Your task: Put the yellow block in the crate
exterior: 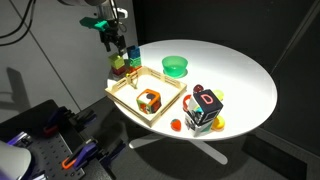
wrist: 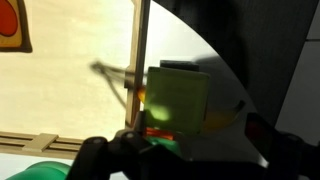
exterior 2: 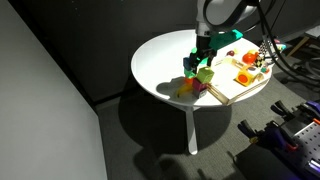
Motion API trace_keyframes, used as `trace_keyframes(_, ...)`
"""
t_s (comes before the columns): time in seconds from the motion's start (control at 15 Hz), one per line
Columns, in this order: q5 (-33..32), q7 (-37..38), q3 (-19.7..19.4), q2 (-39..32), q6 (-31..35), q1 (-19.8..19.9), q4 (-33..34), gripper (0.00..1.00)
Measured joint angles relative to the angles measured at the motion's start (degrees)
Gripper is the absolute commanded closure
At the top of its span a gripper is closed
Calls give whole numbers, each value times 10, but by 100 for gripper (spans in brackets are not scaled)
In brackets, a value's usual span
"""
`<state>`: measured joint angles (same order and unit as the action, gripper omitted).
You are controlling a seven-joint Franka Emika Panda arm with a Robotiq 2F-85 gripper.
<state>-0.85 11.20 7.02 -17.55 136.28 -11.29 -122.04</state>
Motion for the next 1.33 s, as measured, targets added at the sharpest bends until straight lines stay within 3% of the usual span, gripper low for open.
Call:
trace_keyframes(1.07, 0, 0, -17, -3, -19, 1, -1, 0)
trace_keyframes(1.13, 0, 0, -17, -4, -20, 1, -1, 22)
trace_keyframes(1.2, 0, 0, -18, -5, -21, 1, -1, 25)
trace_keyframes(1.33, 0, 0, -18, -8, -25, 1, -1, 44)
